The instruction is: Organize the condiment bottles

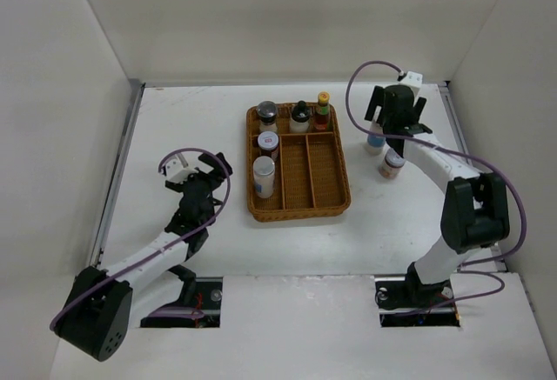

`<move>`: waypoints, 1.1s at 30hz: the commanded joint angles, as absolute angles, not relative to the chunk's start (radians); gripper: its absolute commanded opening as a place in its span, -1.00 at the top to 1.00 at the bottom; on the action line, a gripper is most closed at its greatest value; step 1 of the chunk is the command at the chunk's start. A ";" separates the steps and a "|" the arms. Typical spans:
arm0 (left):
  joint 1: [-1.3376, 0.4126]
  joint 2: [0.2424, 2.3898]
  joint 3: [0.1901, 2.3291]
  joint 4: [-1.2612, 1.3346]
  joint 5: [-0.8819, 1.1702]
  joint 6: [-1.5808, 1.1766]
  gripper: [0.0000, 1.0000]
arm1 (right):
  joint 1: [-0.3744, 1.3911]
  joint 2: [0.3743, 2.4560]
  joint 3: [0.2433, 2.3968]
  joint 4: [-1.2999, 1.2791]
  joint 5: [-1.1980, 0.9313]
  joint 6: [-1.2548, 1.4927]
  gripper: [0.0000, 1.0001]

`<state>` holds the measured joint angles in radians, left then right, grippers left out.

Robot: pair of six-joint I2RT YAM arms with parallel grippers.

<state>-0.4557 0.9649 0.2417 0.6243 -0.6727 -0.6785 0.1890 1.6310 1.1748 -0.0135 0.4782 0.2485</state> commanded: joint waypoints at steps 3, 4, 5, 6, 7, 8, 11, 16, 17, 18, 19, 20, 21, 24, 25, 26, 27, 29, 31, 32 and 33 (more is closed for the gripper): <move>-0.469 0.982 0.227 0.706 -0.663 -0.686 -1.00 | 0.177 1.690 1.255 -0.003 0.397 0.268 -0.74; -0.469 0.982 0.226 0.707 -0.663 -0.686 -1.00 | 0.177 1.690 1.255 0.008 0.412 0.267 -0.65; -0.469 0.982 0.225 0.707 -0.663 -0.686 -1.00 | 0.177 1.687 1.255 0.009 0.429 0.262 -0.64; -0.467 0.980 0.225 0.707 -0.663 -0.686 -1.00 | 0.180 1.684 1.256 0.005 0.442 0.261 -0.67; -0.467 0.980 0.224 0.707 -0.663 -0.686 -1.00 | 0.186 1.678 1.255 0.000 0.454 0.259 -0.75; -0.467 0.980 0.224 0.707 -0.663 -0.686 -1.00 | 0.191 1.671 1.247 -0.008 0.460 0.261 -0.90; -0.469 0.986 0.227 0.707 -0.663 -0.686 -1.00 | 0.194 1.654 1.226 -0.031 0.462 0.267 -1.00; -0.469 1.000 0.230 0.715 -0.652 -0.687 -1.00 | 0.194 1.666 1.209 -0.040 0.457 0.275 -0.85; -0.469 1.000 0.229 0.718 -0.652 -0.687 -1.00 | 0.194 1.675 1.216 -0.046 0.453 0.275 -0.84; -0.469 0.996 0.227 0.719 -0.652 -0.687 -1.00 | 0.194 1.684 1.226 -0.060 0.449 0.275 -0.76; -0.469 0.989 0.224 0.719 -0.652 -0.687 -1.00 | 0.194 1.690 1.236 -0.075 0.445 0.276 -0.64; -0.466 0.983 0.222 0.718 -0.652 -0.687 -1.00 | 0.197 1.692 1.241 -0.080 0.443 0.276 -0.48; -0.464 0.980 0.221 0.716 -0.652 -0.687 -1.00 | 0.203 1.687 1.243 -0.080 0.446 0.276 -0.21; -0.458 0.976 0.216 0.715 -0.653 -0.687 -1.00 | 0.208 1.619 1.226 -0.042 0.469 0.293 0.10; -0.456 0.979 0.216 0.715 -0.653 -0.687 -1.00 | 0.214 1.561 1.203 0.001 0.482 0.296 0.13; -0.456 0.980 0.216 0.716 -0.655 -0.687 -1.00 | 0.220 1.519 1.187 0.027 0.488 0.298 0.14; -0.456 0.982 0.216 0.719 -0.655 -0.687 -1.00 | 0.232 1.464 1.165 0.064 0.495 0.296 0.15; -0.456 0.985 0.216 0.719 -0.658 -0.689 -1.00 | 0.271 1.363 1.132 0.107 0.496 0.288 0.15; -0.456 0.985 0.215 0.721 -0.660 -0.689 -1.00 | 0.324 1.303 1.126 0.098 0.474 0.287 0.14; -0.456 0.986 0.215 0.724 -0.660 -0.689 -1.00 | 0.358 1.290 1.127 0.085 0.459 0.285 0.14; -0.455 0.988 0.215 0.726 -0.660 -0.689 -1.00 | 0.395 1.286 1.129 0.069 0.442 0.284 0.13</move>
<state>-0.4591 0.9958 0.2245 0.6693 -0.6613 -0.6792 0.3096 1.3617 1.0973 -0.0525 0.4675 0.2794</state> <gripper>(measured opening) 0.997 0.675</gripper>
